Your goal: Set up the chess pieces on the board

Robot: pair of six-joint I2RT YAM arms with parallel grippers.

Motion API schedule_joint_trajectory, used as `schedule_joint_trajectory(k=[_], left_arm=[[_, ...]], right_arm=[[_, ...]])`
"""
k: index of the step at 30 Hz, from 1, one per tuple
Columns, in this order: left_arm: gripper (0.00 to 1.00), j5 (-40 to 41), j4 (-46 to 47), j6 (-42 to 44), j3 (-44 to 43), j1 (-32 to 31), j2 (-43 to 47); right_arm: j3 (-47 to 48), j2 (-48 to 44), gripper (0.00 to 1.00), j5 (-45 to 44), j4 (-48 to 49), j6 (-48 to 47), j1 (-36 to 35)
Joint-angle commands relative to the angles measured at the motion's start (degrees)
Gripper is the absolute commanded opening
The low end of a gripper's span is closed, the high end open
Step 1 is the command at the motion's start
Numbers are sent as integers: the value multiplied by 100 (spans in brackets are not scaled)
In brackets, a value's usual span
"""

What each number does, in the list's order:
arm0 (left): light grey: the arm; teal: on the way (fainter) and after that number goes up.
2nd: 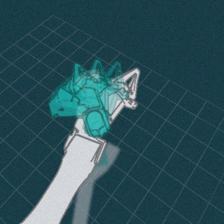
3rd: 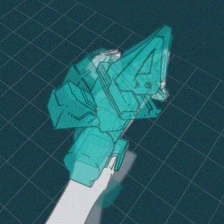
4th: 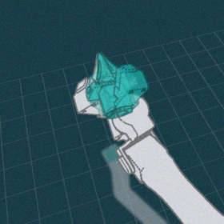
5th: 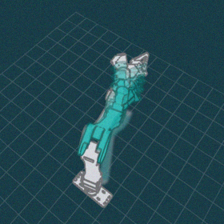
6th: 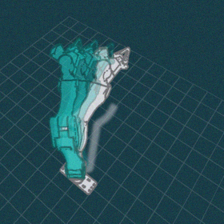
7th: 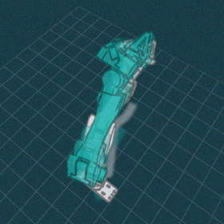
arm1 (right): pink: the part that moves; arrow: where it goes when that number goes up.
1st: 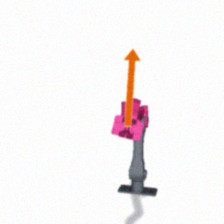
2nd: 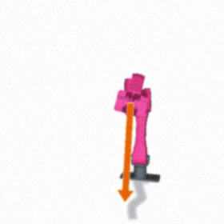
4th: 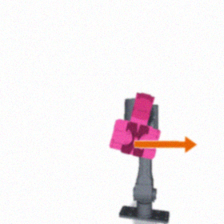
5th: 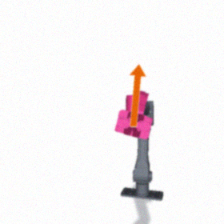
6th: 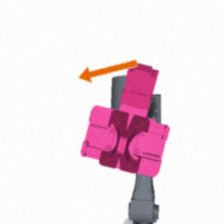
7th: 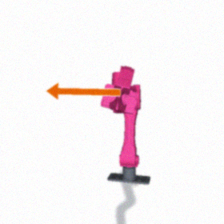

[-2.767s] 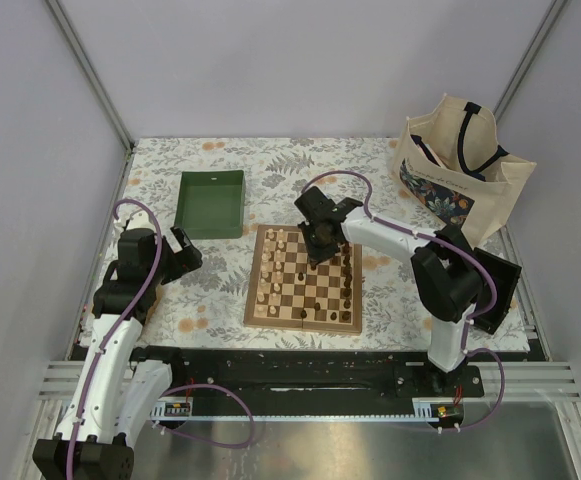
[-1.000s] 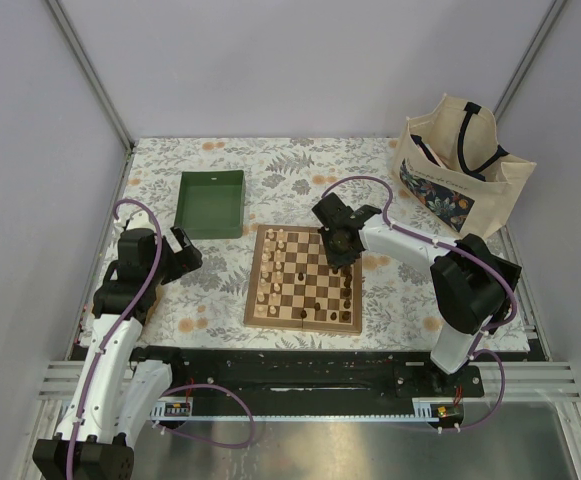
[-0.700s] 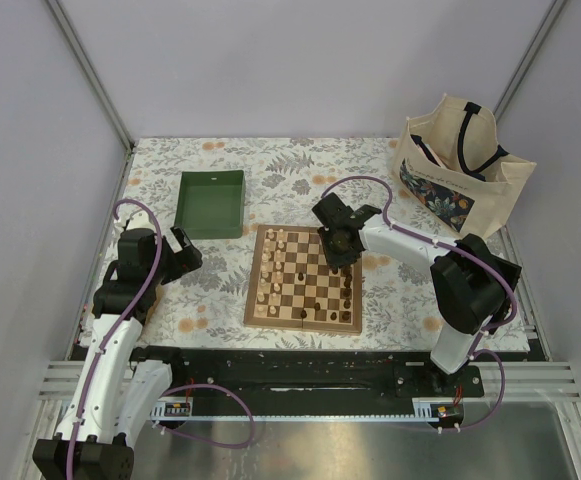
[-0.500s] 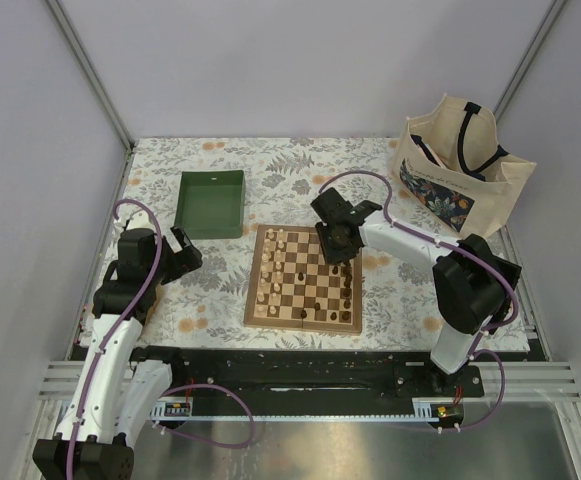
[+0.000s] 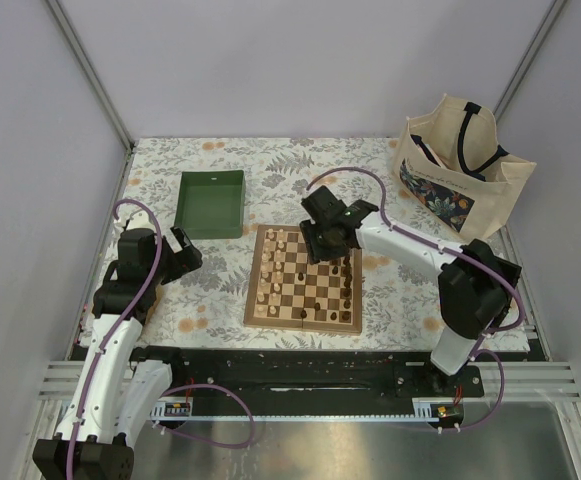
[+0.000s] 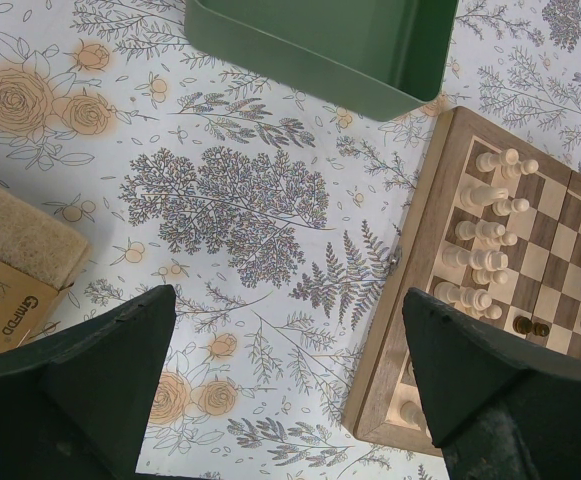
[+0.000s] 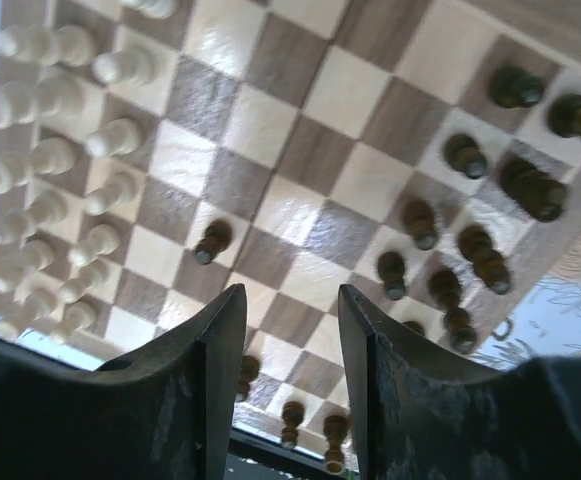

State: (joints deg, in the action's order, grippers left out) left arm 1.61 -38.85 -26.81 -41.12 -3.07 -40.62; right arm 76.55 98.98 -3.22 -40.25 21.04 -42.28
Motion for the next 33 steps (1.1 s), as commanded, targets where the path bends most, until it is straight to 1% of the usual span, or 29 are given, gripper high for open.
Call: schedule_joint_trajectory(k=[1, 9, 18, 24, 29, 33], left_arm=[[99, -90, 299, 27, -71, 26, -7], [99, -99, 308, 26, -80, 26, -7], [99, -99, 308, 18, -89, 26, -16], [99, -90, 308, 26, -80, 26, -7], [99, -90, 299, 26, -80, 26, -16], [99, -82, 299, 26, -80, 26, -16]], right_arm=[[334, 77, 51, 252, 122, 199, -341], [518, 437, 52, 314, 202, 322, -649], [597, 737, 52, 305, 158, 331, -694], [712, 851, 49, 313, 167, 296, -694], [826, 983, 44, 261, 114, 243, -694], [835, 1044, 42, 226, 70, 243, -694]])
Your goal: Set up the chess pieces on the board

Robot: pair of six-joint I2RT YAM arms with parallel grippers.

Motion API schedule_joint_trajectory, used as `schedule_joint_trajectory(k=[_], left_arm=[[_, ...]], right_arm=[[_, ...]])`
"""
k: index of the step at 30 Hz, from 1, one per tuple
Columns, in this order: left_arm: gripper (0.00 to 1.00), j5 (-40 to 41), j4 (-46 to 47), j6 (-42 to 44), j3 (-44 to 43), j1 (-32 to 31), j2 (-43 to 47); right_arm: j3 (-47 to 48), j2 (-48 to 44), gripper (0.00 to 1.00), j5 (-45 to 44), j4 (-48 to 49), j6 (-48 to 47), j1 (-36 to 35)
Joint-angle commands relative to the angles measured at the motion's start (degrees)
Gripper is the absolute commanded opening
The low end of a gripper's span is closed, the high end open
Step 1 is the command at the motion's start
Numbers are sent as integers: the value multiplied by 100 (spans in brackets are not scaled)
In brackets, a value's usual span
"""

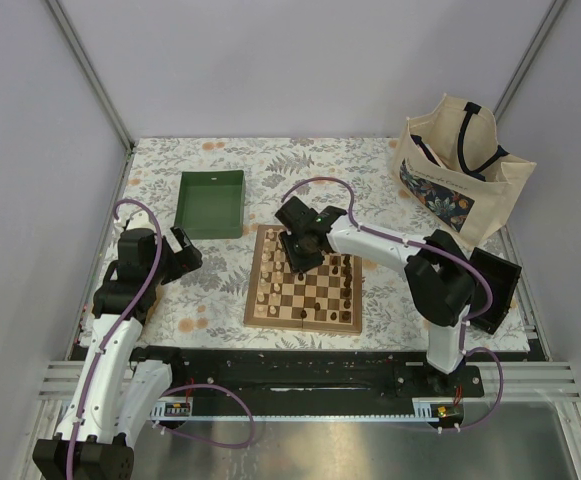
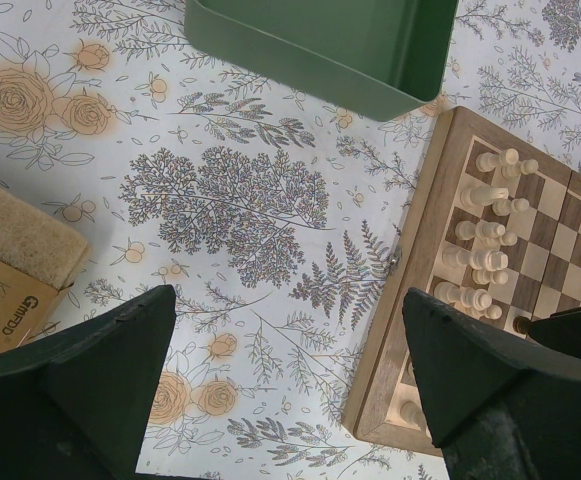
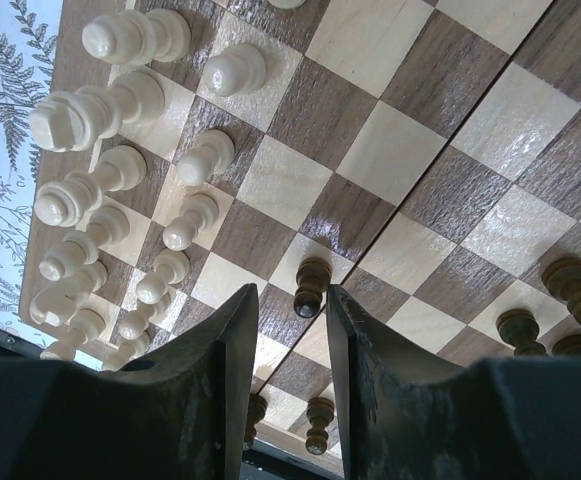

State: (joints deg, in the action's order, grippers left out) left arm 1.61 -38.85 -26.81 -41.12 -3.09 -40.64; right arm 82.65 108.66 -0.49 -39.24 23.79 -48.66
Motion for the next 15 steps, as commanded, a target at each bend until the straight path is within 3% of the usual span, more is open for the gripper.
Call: schedule_joint_trajectory(k=[1, 15], left_arm=[[99, -82, 308, 26, -80, 28, -23], [99, -73, 299, 35, -71, 28, -5]], right_arm=[[208, 85, 41, -48, -31, -32, -55], [155, 173, 40, -153, -75, -120, -47]])
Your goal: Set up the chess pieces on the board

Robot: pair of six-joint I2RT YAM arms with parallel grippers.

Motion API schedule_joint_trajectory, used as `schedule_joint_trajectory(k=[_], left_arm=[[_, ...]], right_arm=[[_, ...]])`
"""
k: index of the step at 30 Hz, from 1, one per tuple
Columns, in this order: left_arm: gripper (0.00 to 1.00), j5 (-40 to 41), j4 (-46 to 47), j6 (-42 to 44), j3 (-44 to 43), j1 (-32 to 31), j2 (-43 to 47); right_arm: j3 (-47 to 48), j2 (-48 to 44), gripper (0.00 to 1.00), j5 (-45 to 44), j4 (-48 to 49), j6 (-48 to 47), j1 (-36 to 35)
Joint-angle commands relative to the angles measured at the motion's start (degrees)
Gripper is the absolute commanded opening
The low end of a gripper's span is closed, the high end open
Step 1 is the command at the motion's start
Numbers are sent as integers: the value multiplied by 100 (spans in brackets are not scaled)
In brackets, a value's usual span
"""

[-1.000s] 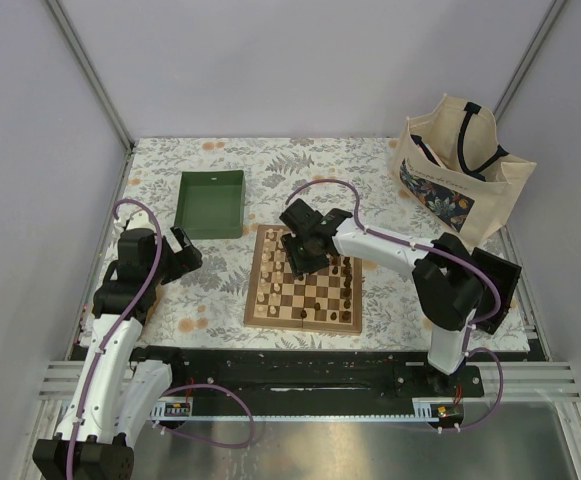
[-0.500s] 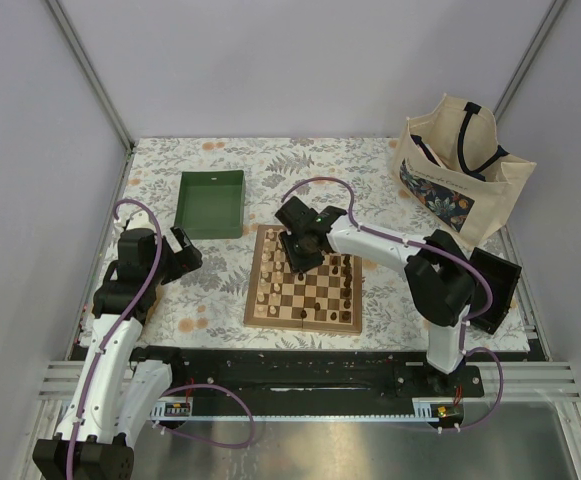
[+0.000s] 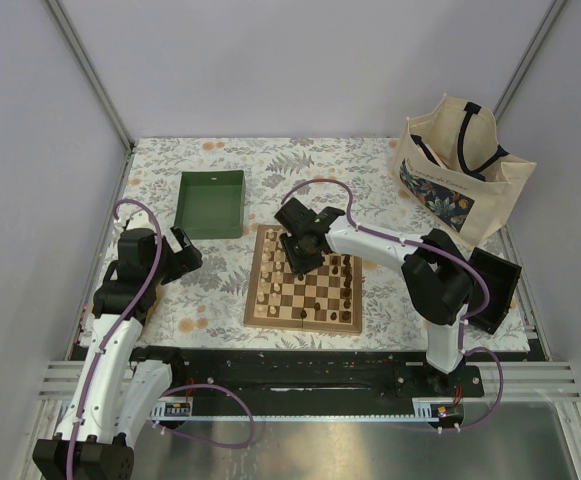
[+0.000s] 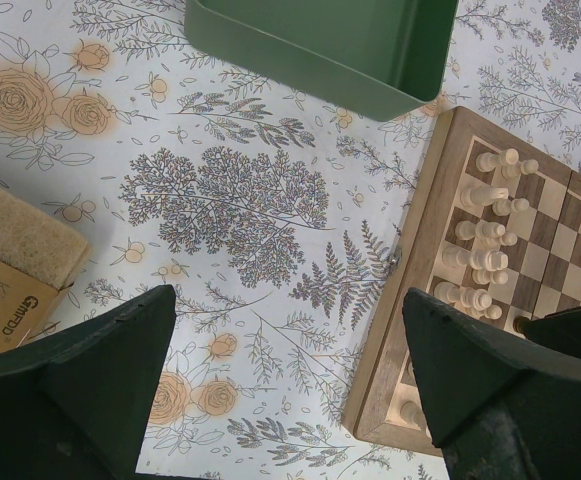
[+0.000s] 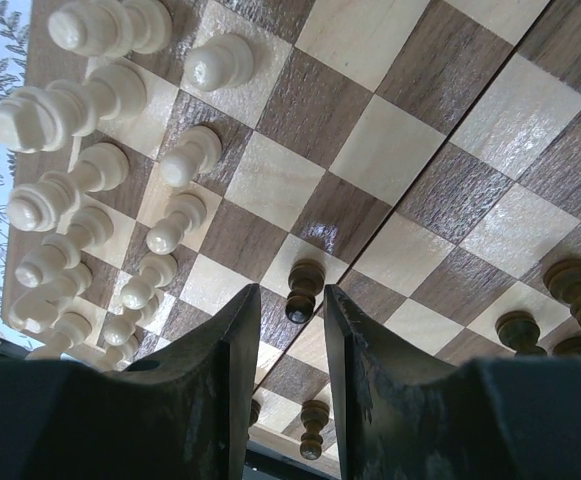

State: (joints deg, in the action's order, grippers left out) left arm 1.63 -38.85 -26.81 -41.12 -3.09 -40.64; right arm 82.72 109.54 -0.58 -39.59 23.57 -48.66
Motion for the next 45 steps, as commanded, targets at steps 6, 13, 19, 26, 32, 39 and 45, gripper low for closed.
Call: schedule_joint_trajectory(k=[6, 13, 19, 26, 32, 39, 45], left_arm=[[99, -75, 299, 35, -80, 28, -14], [99, -84, 299, 26, -80, 28, -14], [99, -66, 299, 26, -71, 28, 4], [99, -93, 299, 27, -71, 28, -5], [99, -110, 308, 35, -71, 28, 4], [99, -119, 308, 26, -71, 28, -5], [99, -119, 308, 26, -71, 28, -23]], right_arm=[[183, 94, 36, -153, -57, -125, -55], [139, 15, 26, -171, -75, -116, -55], [-1, -213, 16, -337, -101, -151, -38], [-422, -643, 15, -513, -31, -28, 6], [-958, -995, 16, -592, 110, 42, 225], [-1319, -1276, 17, -592, 180, 25, 568], [-1416, -1400, 17, -566, 189, -11, 692]])
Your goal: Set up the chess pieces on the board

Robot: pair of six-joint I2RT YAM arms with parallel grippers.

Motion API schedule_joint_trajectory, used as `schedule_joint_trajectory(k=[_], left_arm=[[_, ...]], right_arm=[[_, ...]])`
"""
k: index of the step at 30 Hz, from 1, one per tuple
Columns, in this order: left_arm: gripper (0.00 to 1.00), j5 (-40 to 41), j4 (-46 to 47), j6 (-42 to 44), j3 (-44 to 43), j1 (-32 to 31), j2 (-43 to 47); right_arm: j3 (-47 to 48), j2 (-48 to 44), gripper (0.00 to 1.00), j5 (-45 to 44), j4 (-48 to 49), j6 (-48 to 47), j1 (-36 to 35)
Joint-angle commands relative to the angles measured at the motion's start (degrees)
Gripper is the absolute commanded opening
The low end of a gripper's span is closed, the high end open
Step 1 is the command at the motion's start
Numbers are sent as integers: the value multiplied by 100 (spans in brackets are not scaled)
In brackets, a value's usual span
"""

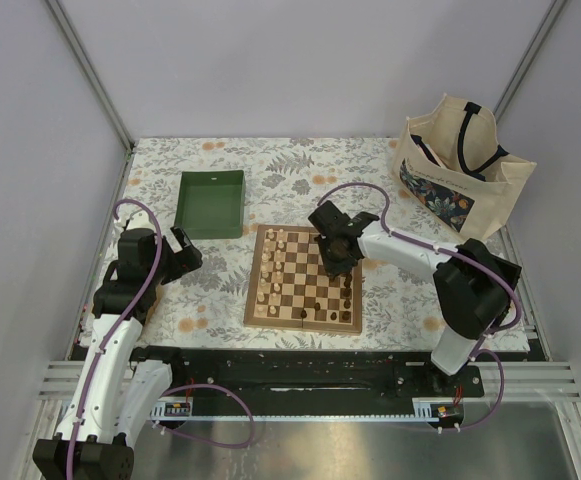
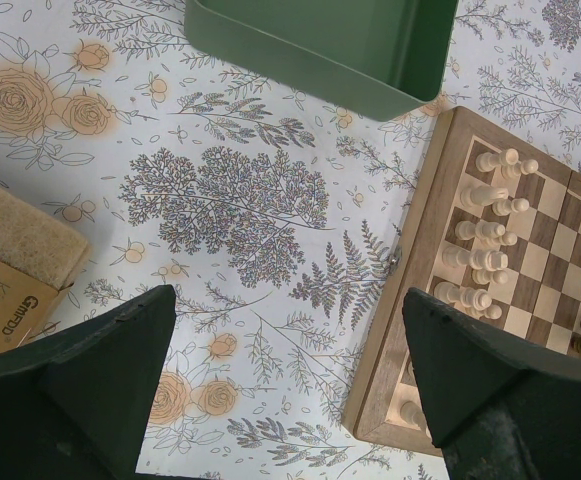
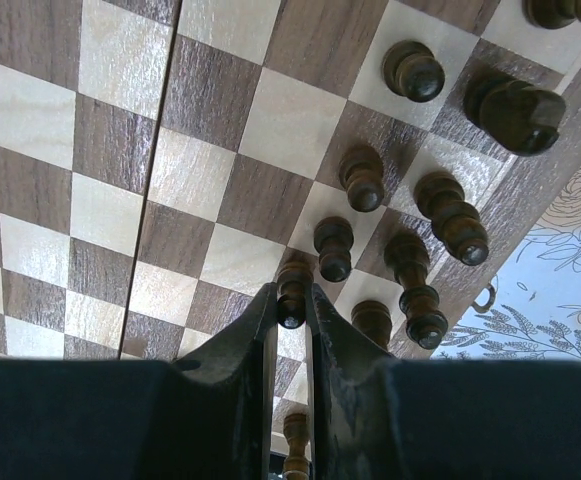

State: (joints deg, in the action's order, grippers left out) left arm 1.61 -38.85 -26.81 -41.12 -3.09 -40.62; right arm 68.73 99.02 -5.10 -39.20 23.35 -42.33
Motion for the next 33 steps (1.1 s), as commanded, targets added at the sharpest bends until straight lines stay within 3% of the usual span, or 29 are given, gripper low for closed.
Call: schedule_joint_trajectory(k=[1, 20, 33], left_arm=[[99, -117, 308, 26, -71, 28, -34], [99, -117, 308, 26, -80, 28, -78], [99, -99, 308, 27, -80, 28, -42]], right_arm=[[-35, -340, 17, -105, 158, 3, 66], [-246, -384, 17, -79, 149, -24, 67], [-123, -393, 34, -70, 114, -77, 67]])
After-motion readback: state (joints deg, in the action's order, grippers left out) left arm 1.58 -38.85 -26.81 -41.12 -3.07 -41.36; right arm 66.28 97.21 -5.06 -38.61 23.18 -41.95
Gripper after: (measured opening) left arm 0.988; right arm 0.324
